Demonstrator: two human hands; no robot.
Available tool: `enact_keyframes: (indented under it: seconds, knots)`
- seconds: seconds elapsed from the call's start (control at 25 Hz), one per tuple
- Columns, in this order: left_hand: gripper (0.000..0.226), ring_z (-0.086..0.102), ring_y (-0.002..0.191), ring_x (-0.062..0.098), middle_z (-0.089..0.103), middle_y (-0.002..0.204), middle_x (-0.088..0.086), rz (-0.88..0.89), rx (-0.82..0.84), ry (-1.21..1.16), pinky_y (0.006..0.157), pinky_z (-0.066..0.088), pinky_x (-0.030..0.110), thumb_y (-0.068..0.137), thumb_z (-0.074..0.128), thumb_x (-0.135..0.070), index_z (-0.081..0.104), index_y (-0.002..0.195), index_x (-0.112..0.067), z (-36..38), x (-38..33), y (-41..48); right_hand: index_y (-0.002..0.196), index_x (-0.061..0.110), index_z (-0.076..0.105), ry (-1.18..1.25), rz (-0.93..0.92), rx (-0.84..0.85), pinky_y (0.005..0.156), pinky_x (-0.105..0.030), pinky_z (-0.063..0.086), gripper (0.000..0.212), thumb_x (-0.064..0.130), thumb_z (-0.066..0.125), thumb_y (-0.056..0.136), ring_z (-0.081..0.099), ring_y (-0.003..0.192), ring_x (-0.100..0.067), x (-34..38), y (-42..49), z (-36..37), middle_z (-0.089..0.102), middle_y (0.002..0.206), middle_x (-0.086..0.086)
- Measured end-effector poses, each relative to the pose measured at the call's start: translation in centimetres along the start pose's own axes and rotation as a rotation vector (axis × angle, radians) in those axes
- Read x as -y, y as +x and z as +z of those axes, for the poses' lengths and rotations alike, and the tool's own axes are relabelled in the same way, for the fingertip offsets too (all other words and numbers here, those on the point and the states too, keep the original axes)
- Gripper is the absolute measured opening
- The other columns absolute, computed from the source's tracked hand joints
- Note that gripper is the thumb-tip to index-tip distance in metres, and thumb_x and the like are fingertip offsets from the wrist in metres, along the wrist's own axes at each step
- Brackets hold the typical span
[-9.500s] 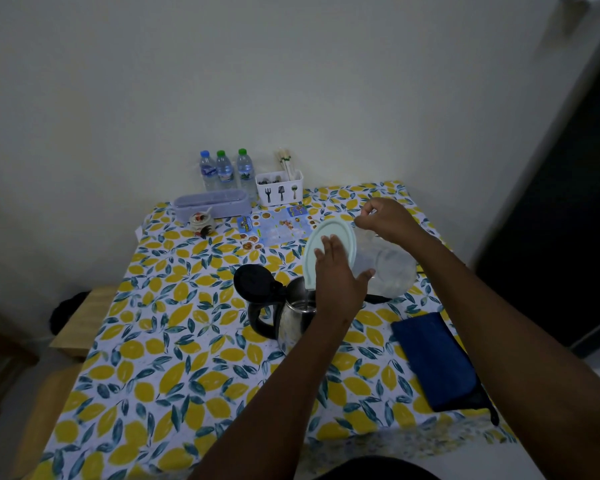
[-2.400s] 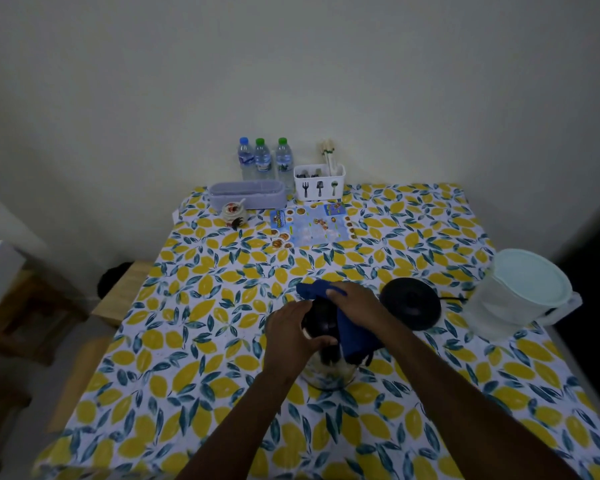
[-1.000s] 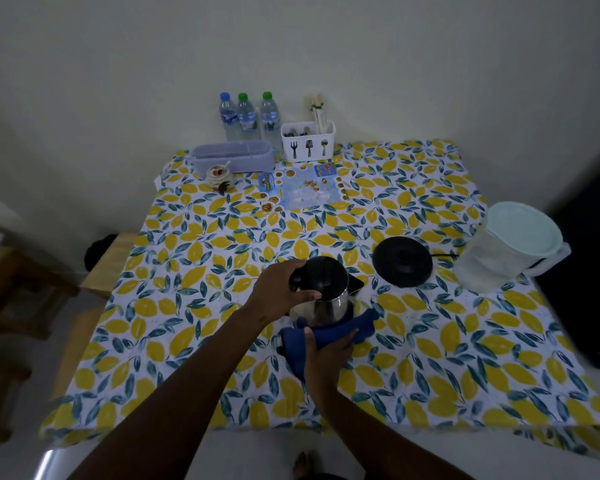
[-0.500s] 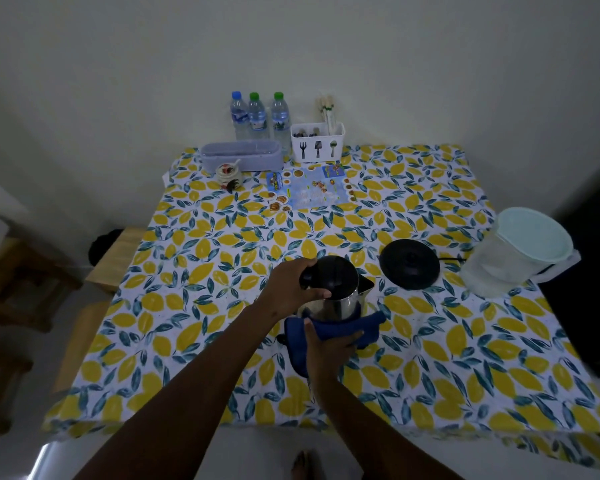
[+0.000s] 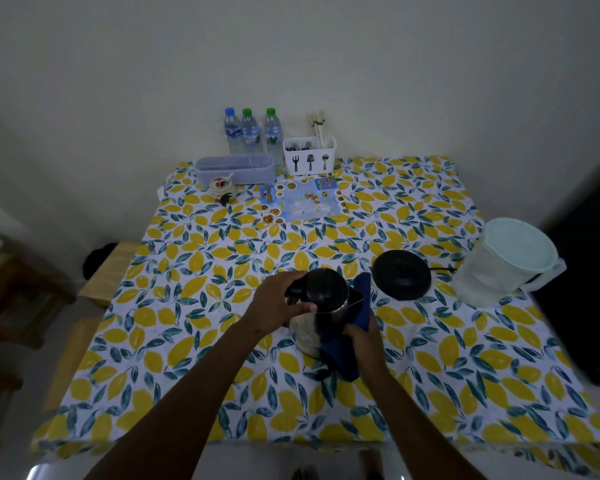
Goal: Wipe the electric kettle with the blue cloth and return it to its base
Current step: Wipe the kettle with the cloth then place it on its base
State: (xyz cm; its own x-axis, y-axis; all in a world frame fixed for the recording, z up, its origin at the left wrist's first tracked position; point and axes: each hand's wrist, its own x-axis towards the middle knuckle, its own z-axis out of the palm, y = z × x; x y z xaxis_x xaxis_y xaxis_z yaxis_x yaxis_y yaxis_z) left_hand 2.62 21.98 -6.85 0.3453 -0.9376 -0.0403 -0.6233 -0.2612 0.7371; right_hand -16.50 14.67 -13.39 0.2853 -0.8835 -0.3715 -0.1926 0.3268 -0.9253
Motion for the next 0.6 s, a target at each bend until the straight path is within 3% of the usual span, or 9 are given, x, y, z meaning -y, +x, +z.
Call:
enact_keyframes:
  seconds: [0.12,0.24,0.4,0.52,0.6]
  knots:
    - [0.063,0.061,0.098,0.022,0.063,0.108,0.005,-0.097,-0.005,-0.056,0.084,0.053,0.041,0.064,0.084,-0.045,0.057,0.113,-0.018,-0.4,1.0,0.3,0.124,0.017,0.052,-0.118,0.040,0.134,0.062,-0.035,0.049,0.047,-0.003,0.055,0.082,0.062,0.080,-0.025,0.4,1.5,-2.4,0.065,0.095,-0.005]
    - [0.051,0.052,0.069,0.014,0.055,0.077,-0.004,-0.189,0.011,-0.068,0.056,0.039,0.028,0.055,0.088,-0.048,0.051,0.082,-0.026,-0.5,1.1,0.8,0.123,0.025,0.048,-0.181,0.006,0.145,0.060,-0.026,0.044,0.049,-0.001,0.057,0.084,0.060,0.084,-0.013,-0.2,1.7,-3.0,0.060,0.096,0.007]
    - [0.051,0.048,0.059,0.008,0.051,0.065,-0.008,-0.249,-0.155,-0.127,0.051,0.034,0.023,0.050,0.089,-0.048,0.046,0.069,-0.029,1.4,1.0,0.4,0.116,0.034,0.046,-0.275,-0.122,0.110,0.060,-0.026,0.045,0.051,-0.001,0.062,0.081,0.057,0.084,-0.004,-0.8,2.5,-3.8,0.056,0.096,0.016]
    - [0.048,0.050,0.058,0.011,0.052,0.064,-0.007,-0.297,-0.295,-0.136,0.049,0.036,0.025,0.054,0.086,-0.050,0.049,0.070,-0.026,2.3,0.3,1.4,0.119,0.013,0.053,-0.435,-0.178,0.080,0.061,-0.045,0.051,0.044,0.001,0.064,0.077,0.057,0.074,-0.024,-0.6,4.1,-4.9,0.058,0.087,-0.004]
    - [0.048,0.050,0.057,0.011,0.053,0.063,-0.006,-0.306,-0.374,-0.162,0.049,0.036,0.025,0.055,0.085,-0.052,0.051,0.072,-0.022,2.3,-0.2,2.7,0.125,0.010,0.052,-0.576,-0.225,0.053,0.061,-0.042,0.051,0.053,0.002,0.066,0.075,0.057,0.074,-0.027,-0.2,5.3,-5.6,0.061,0.094,-0.011]
